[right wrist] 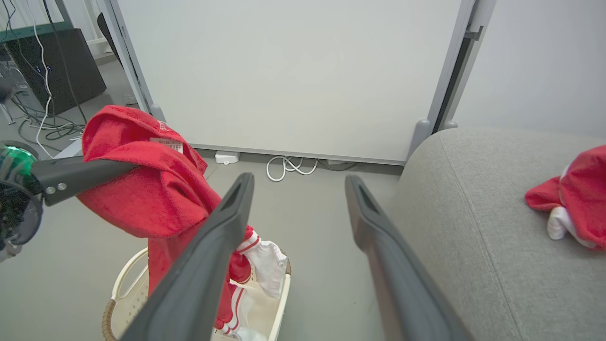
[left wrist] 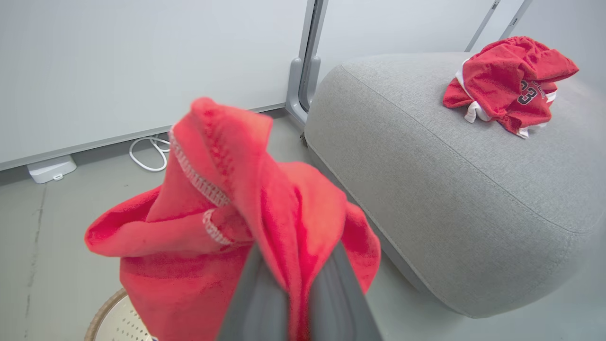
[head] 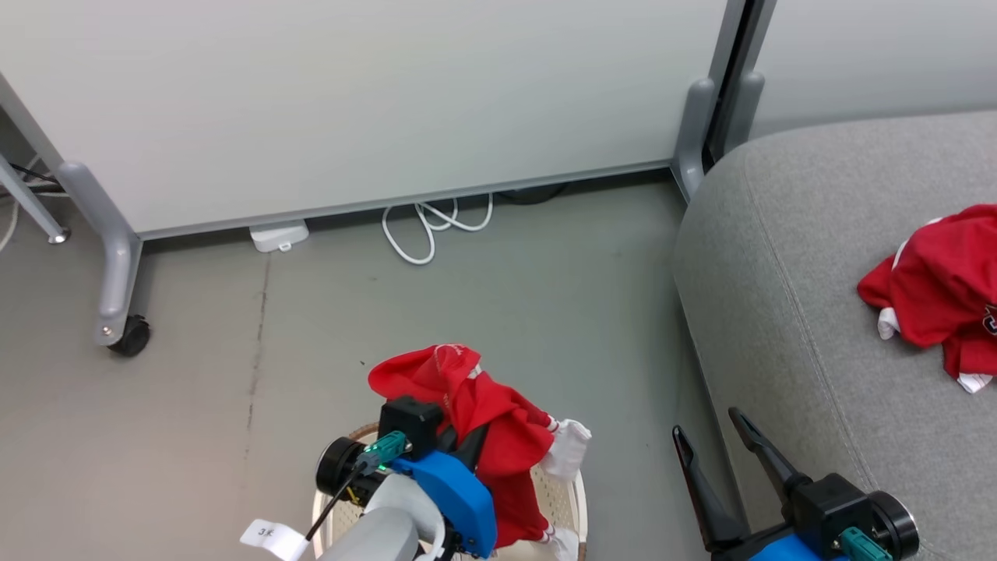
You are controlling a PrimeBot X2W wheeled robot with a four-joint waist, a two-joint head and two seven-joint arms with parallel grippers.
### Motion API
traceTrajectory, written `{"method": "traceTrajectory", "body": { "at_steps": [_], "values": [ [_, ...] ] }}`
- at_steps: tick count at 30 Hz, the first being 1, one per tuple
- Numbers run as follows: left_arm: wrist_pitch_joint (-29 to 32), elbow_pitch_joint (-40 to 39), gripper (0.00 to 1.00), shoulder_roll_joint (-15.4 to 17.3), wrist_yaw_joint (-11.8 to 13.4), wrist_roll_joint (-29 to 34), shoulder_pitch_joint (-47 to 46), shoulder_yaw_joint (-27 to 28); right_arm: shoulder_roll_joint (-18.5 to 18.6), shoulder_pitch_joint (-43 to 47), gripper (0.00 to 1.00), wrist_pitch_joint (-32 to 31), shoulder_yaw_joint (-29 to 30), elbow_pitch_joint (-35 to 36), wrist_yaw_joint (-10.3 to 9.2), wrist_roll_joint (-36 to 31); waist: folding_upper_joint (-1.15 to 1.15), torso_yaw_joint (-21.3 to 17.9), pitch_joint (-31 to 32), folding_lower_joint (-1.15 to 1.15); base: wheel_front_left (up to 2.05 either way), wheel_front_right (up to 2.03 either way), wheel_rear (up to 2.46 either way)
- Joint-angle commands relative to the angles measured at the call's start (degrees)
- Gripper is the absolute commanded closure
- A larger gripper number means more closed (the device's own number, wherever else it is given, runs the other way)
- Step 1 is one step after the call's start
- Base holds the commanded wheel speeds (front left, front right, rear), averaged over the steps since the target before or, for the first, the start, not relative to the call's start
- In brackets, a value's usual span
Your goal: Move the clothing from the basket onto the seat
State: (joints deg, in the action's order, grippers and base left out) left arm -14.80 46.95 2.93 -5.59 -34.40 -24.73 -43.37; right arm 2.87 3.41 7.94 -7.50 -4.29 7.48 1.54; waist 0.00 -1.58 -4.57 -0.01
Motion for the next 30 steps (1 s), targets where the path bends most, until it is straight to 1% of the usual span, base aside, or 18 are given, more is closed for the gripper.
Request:
{"method": "traceTrajectory", "body": {
  "at_steps": [1, 15, 30],
  "values": [
    [-0.32, -1.2, 1.0, -0.04, 0.46, -0.72, -1.08, -1.06, 0.02, 1.21, 0.0, -0.16, -0.13, 0.27, 0.03, 0.15, 0.0, 1.09, 1.57, 0.01, 0.0, 0.0, 0.0],
    [2.18, -10.71, 1.0, -0.04, 2.46, -5.77, -8.55, -10.73, 0.02, 2.87, 0.0, -1.72, -2.45, 0.29, 0.03, 1.81, 0.0, 3.88, 5.7, 0.01, 0.0, 0.0, 0.0],
    [3.26, -15.73, 1.0, -0.05, 4.6, -11.23, -16.94, -17.82, 0.02, 1.34, 0.0, -2.59, -3.49, -1.11, 0.03, 2.76, 0.0, 5.28, 7.34, 0.01, 0.0, 0.0, 0.0]
  ]
}}
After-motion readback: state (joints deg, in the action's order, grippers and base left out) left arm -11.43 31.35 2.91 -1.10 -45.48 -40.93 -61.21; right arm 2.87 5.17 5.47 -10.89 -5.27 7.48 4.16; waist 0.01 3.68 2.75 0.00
